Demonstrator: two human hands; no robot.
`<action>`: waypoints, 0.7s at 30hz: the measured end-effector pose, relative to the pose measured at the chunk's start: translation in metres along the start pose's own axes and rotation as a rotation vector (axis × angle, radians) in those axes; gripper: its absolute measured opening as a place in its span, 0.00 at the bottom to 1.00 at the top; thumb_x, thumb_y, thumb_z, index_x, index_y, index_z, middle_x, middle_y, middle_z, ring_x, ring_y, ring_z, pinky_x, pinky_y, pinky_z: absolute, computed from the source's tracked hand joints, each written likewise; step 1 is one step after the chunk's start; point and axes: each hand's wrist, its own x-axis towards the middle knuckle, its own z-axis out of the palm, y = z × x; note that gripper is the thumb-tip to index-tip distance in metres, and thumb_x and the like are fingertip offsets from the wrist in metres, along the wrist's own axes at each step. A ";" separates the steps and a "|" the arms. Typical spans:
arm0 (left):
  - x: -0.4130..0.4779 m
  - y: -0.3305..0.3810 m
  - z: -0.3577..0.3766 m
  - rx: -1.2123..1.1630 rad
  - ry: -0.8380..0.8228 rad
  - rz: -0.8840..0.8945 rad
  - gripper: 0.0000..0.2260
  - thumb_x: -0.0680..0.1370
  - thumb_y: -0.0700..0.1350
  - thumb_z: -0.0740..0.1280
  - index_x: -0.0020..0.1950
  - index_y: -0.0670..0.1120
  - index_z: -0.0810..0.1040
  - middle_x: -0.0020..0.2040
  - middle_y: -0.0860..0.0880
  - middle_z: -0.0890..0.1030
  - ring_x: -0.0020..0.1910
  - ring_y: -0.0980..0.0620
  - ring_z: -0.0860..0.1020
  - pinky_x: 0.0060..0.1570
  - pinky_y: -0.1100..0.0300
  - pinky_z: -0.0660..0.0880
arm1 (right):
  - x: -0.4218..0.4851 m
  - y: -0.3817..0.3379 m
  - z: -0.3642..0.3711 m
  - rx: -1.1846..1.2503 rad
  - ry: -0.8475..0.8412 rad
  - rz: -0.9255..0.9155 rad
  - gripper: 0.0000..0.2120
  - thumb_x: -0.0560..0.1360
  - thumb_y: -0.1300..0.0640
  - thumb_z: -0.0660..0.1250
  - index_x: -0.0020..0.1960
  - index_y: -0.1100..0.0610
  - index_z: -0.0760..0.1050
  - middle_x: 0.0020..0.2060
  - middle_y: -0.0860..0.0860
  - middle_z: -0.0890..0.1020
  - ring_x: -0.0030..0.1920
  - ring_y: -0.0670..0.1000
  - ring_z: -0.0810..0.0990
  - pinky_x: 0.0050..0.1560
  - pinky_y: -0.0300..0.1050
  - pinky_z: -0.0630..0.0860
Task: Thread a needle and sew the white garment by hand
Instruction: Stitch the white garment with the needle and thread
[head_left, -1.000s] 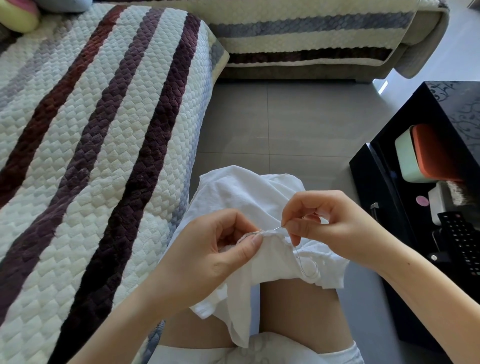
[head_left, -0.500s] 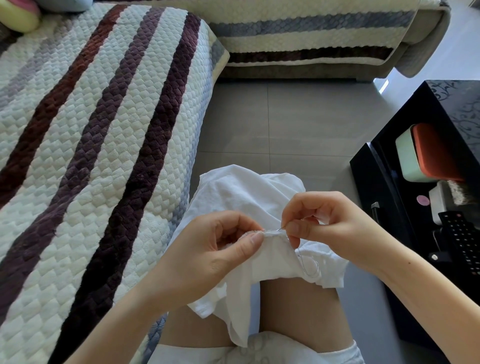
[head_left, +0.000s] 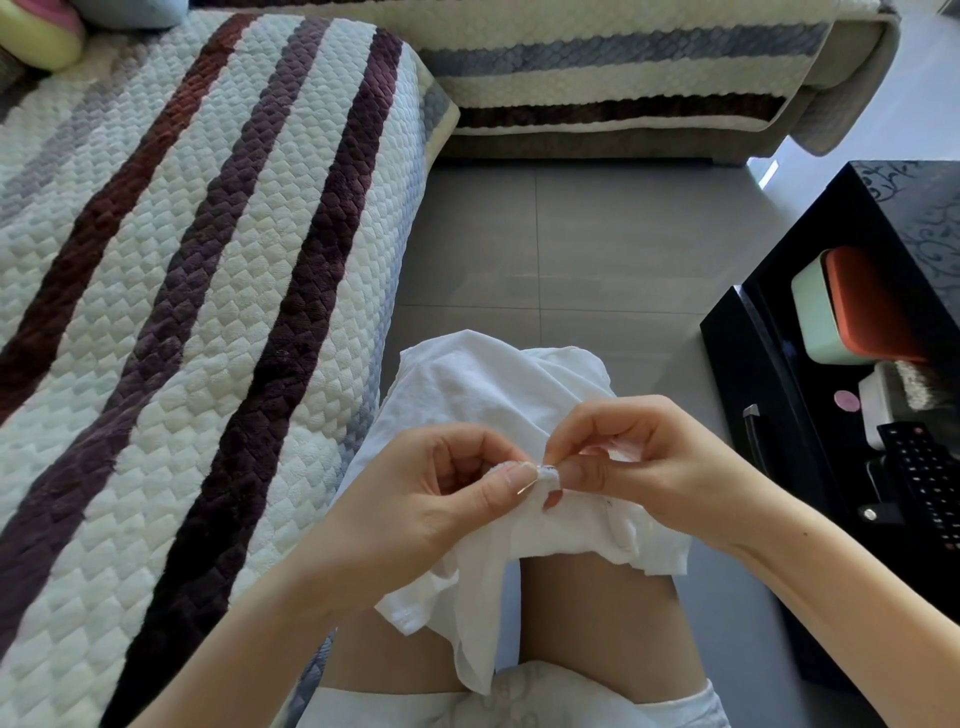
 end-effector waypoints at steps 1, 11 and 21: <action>0.000 0.000 0.000 -0.005 0.013 0.000 0.08 0.69 0.55 0.71 0.40 0.52 0.83 0.36 0.48 0.81 0.36 0.51 0.76 0.35 0.55 0.71 | 0.000 0.001 -0.002 -0.081 0.037 -0.016 0.02 0.71 0.59 0.71 0.41 0.53 0.82 0.35 0.45 0.83 0.37 0.42 0.78 0.44 0.34 0.72; 0.009 -0.001 0.009 -0.129 0.127 0.009 0.06 0.70 0.51 0.74 0.37 0.49 0.83 0.34 0.49 0.81 0.35 0.53 0.76 0.35 0.60 0.71 | -0.002 0.007 0.007 -0.383 0.262 -0.198 0.05 0.71 0.50 0.67 0.43 0.43 0.82 0.41 0.40 0.82 0.46 0.45 0.80 0.53 0.42 0.72; 0.010 0.002 0.018 -0.263 0.078 0.075 0.07 0.70 0.44 0.66 0.39 0.42 0.81 0.34 0.51 0.82 0.34 0.60 0.79 0.36 0.71 0.73 | -0.002 -0.001 0.025 -0.890 0.545 -0.710 0.08 0.75 0.56 0.67 0.41 0.55 0.84 0.48 0.49 0.83 0.50 0.55 0.79 0.53 0.55 0.70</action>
